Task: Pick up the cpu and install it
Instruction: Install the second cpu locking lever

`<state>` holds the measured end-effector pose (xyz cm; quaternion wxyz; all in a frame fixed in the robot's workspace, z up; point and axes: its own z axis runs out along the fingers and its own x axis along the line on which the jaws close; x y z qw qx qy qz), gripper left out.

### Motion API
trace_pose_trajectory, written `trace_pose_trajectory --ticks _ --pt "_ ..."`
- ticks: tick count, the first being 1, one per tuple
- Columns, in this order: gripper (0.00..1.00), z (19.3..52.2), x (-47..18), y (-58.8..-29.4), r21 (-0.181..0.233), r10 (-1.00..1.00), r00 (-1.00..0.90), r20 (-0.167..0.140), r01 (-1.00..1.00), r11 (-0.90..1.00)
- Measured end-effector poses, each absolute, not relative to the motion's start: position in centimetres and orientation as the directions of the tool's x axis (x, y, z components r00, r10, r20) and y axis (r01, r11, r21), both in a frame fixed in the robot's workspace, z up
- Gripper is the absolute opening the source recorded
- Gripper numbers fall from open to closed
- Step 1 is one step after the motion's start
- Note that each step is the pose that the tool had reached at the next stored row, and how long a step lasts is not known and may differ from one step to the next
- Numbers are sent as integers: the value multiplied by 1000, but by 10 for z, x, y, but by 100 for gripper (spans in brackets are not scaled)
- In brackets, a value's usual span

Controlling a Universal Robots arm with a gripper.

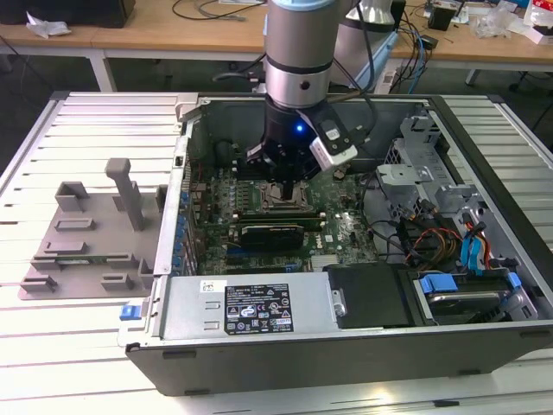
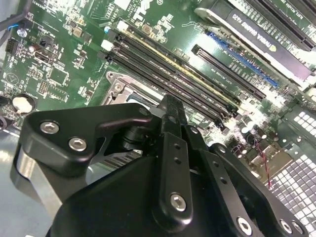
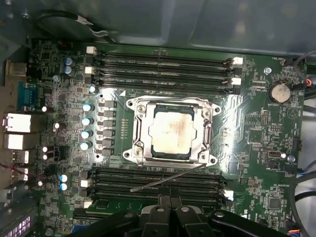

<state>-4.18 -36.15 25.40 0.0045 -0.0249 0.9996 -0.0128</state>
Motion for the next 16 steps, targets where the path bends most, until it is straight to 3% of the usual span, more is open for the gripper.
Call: trace_pose_trajectory --ticks 16 --pt "11 236 -46 -358 -26 -47 -999 -8 -47 999"
